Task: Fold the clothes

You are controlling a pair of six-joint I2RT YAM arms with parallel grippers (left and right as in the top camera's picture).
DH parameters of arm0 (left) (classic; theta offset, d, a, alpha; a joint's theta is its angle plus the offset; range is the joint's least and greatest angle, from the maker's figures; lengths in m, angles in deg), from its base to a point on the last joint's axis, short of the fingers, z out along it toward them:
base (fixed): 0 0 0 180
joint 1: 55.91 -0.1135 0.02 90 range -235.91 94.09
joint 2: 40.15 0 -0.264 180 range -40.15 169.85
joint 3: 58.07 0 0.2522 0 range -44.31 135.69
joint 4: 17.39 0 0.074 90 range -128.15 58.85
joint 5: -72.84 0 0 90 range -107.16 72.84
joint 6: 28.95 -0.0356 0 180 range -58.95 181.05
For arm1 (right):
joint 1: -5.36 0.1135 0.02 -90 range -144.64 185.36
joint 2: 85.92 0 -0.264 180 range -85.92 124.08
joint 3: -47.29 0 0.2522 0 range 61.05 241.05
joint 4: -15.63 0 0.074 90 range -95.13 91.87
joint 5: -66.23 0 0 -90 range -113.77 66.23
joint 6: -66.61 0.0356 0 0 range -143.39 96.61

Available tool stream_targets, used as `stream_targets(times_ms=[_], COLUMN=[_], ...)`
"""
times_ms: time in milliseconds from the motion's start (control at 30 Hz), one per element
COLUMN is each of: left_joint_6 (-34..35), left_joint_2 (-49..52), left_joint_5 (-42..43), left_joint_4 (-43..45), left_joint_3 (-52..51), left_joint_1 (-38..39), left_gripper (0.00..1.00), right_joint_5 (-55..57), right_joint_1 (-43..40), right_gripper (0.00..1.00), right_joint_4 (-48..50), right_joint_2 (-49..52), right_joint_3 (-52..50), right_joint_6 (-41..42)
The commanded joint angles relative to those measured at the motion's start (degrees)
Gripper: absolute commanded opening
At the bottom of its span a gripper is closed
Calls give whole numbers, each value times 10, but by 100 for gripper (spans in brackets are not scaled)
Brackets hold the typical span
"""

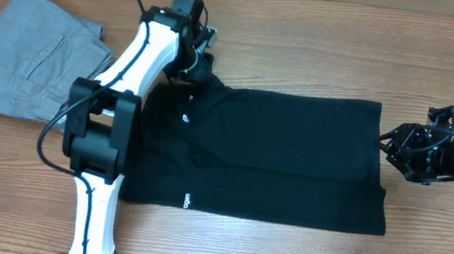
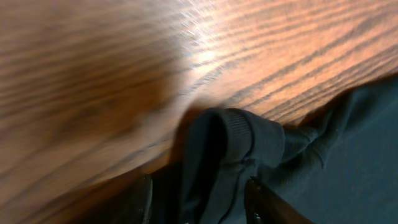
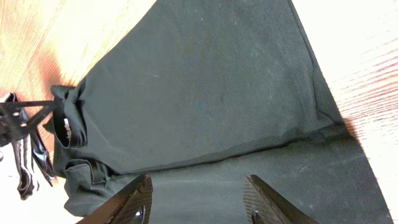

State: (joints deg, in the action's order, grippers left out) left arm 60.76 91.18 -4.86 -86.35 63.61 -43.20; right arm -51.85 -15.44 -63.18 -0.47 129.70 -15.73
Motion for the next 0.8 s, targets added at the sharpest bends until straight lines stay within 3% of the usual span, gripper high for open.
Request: stream_targets(times_ms=[0, 100, 767], left_joint_6=[-14, -14, -10], left_joint_2=[15, 18, -13], left_joint_5=[20, -12, -212], left_joint_4=[-2, -14, -274], left_joint_3=[-2, -2, 156], left_joint_1=[2, -1, -19], left_gripper=[36, 6, 4], right_joint_5=[2, 1, 1], right_joint_1=[2, 2, 2], right_gripper=[51, 51, 52], right_joint_4=[3, 3, 4], right_joint_2=[-6, -6, -6], right_joint_3=[8, 8, 8], right_joint_6=[-5, -5, -5])
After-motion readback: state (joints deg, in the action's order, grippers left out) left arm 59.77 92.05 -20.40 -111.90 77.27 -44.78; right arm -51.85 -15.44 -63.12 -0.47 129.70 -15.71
